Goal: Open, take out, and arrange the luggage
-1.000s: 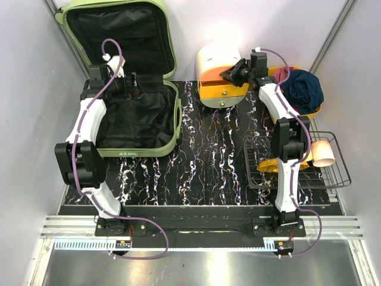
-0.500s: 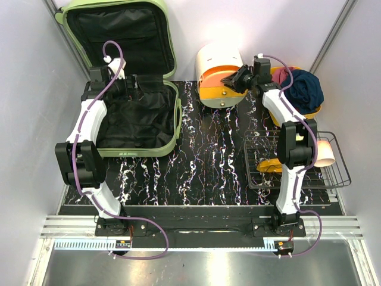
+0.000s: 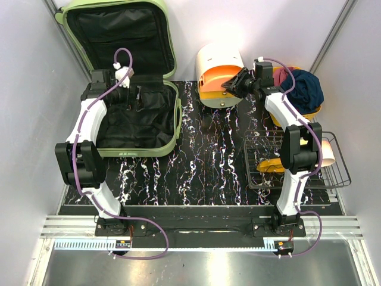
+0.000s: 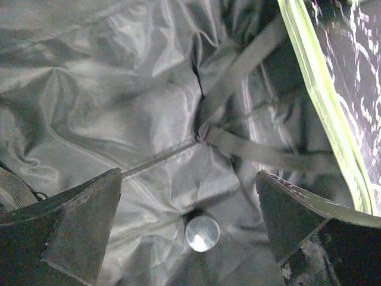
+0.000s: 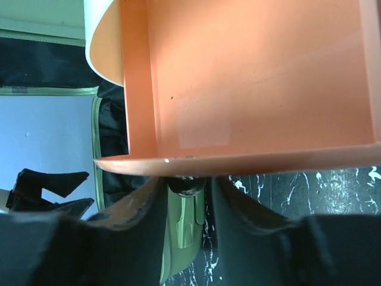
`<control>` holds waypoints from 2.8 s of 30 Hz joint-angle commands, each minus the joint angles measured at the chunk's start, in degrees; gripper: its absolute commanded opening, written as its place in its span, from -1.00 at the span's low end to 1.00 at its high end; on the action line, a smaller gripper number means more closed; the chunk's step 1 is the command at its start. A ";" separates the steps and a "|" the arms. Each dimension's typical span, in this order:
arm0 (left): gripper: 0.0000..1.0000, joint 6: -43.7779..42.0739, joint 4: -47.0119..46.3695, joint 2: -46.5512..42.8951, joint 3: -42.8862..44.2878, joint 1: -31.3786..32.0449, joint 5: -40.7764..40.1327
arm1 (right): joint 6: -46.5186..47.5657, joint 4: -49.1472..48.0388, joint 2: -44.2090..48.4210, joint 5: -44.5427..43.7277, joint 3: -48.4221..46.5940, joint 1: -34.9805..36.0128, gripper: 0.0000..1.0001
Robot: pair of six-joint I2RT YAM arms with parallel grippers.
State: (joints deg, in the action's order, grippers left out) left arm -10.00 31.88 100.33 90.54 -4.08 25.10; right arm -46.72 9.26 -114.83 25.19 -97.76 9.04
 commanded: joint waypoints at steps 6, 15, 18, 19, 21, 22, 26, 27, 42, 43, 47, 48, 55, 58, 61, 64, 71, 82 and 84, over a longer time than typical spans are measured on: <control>0.94 -30.94 26.99 3.55 4.20 1.43 11.28 | 7.77 1.46 6.28 -2.95 1.69 -0.16 0.55; 0.83 -39.22 23.68 5.66 -8.09 6.71 -0.31 | 22.17 9.19 6.54 -7.61 -0.95 -0.42 0.71; 0.77 -37.29 19.89 8.12 -8.80 7.24 -4.96 | 27.88 9.55 7.42 -6.39 -0.42 -0.51 0.74; 0.75 -36.94 18.32 8.82 -8.98 7.33 -6.28 | 29.56 9.55 8.03 -5.69 -0.24 -0.51 0.74; 0.65 -36.14 16.47 10.32 -9.42 7.50 -10.24 | 34.82 9.55 8.30 -4.10 -0.07 -0.51 0.73; 0.58 -35.79 14.46 10.67 -9.94 7.59 -11.47 | 36.25 9.55 8.56 -4.44 -0.07 -0.51 0.74; 0.25 -34.30 9.35 11.02 -9.95 7.59 -17.26 | 42.05 9.90 8.83 -6.90 -0.07 -0.51 0.75; 0.18 -34.12 8.56 10.85 -9.95 7.59 -17.98 | 43.45 9.90 8.83 -7.00 -0.07 -0.51 0.75; -0.65 -28.15 7.85 7.51 -1.60 7.07 -9.99 | 49.62 9.11 11.03 -8.40 3.18 -0.51 0.78; -0.67 -27.54 7.94 7.42 -0.38 7.15 -9.55 | 49.71 9.03 11.29 -8.23 3.27 -0.51 0.79; -0.70 -25.25 9.25 7.51 3.32 6.89 -7.44 | 50.93 8.94 11.73 -7.79 3.89 -0.51 0.85; -0.70 -25.07 9.95 7.86 4.89 6.89 -7.26 | 51.20 8.85 11.82 -7.61 3.97 -0.43 0.86; -0.71 -21.47 13.38 11.37 13.07 6.89 -3.24 | 54.71 8.24 13.66 -6.03 5.55 -0.51 0.95; -0.72 -19.54 14.17 10.85 15.01 6.98 2.99 | 56.12 8.23 14.72 -4.63 6.52 -0.51 0.96; -0.74 -18.22 16.28 10.58 17.64 7.85 9.06 | 56.74 8.15 15.68 -4.19 7.40 -0.51 0.96; -0.79 -15.51 17.34 9.97 19.05 9.52 13.81 | 57.00 8.06 17.00 -2.96 8.36 -0.51 0.97; -0.83 -4.78 14.80 9.35 20.11 11.72 20.69 | 54.46 -0.10 21.83 9.42 15.66 -0.51 0.90; -0.89 -10.99 3.64 6.54 9.57 22.34 9.99 | 48.74 -2.31 19.81 9.28 15.31 0.19 0.85; -0.91 -11.79 0.65 7.67 8.51 24.19 8.74 | 48.22 -2.05 21.04 5.51 16.10 0.02 0.86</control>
State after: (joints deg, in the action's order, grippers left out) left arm -17.69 40.95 109.91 100.60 14.94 37.69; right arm 3.49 9.63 -95.55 35.97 -81.30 9.21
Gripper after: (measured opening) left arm 0.522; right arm 0.921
